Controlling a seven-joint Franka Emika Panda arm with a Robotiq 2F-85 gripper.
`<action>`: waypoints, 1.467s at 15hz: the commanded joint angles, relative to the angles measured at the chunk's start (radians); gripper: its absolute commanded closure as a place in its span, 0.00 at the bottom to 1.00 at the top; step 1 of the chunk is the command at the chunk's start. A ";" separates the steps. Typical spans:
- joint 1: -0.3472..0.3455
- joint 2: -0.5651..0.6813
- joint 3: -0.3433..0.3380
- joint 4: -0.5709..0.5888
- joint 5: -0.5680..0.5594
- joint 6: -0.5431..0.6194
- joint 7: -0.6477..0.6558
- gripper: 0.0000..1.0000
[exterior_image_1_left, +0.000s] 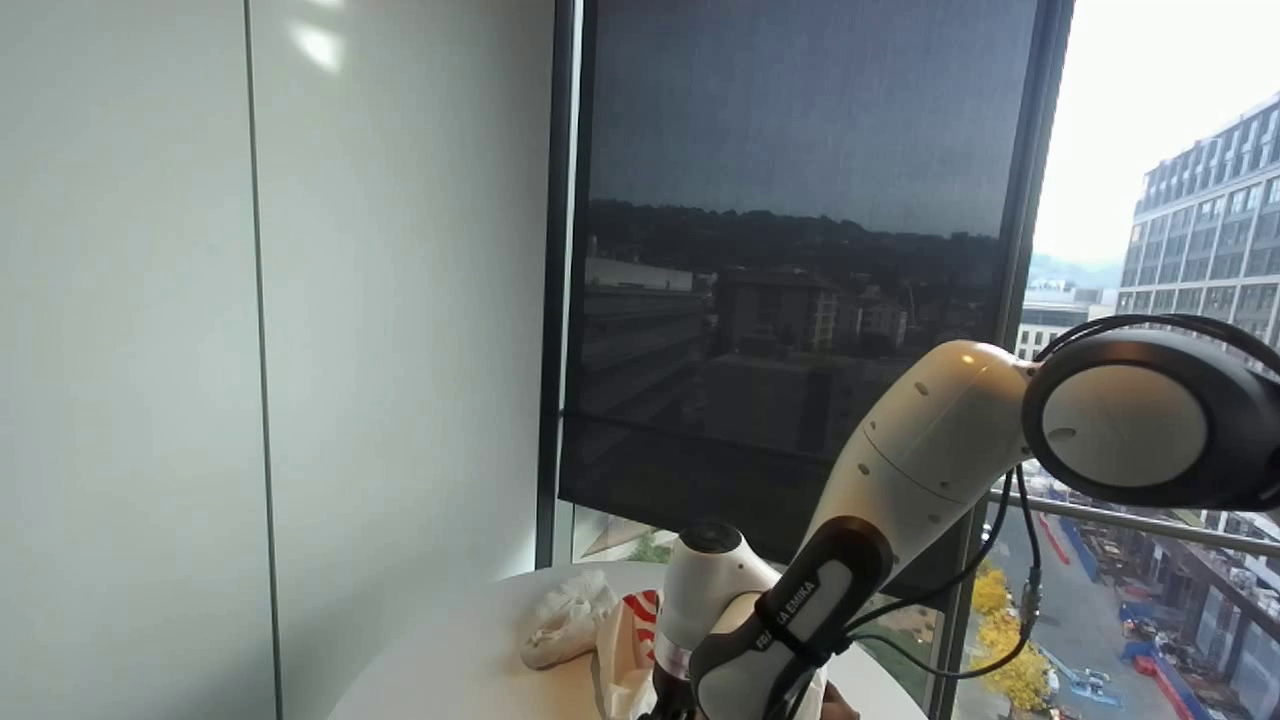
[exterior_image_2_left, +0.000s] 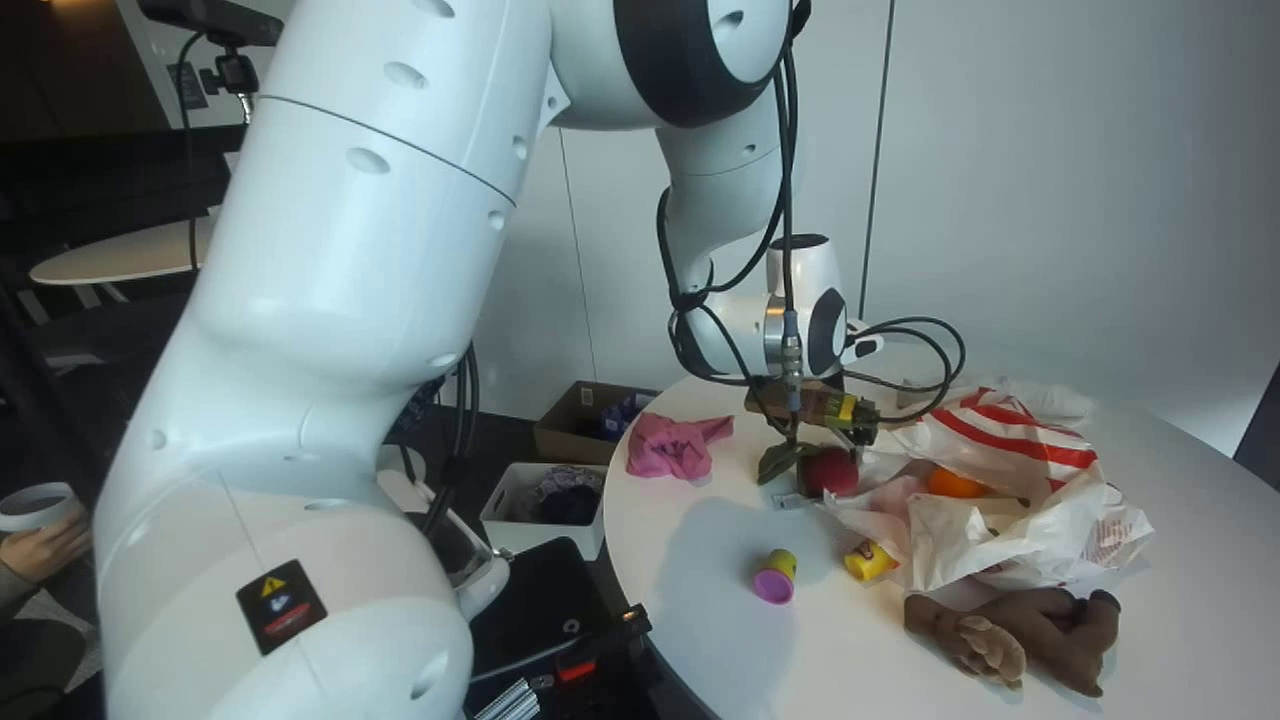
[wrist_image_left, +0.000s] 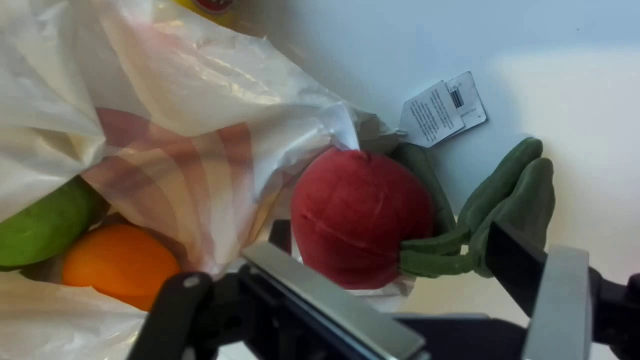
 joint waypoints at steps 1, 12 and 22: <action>-0.041 0.088 0.025 0.117 0.042 -0.016 -0.063 0.00; -0.131 0.203 0.118 0.249 0.163 -0.071 -0.160 0.57; -0.186 0.026 0.191 0.150 0.274 -0.201 -0.167 0.85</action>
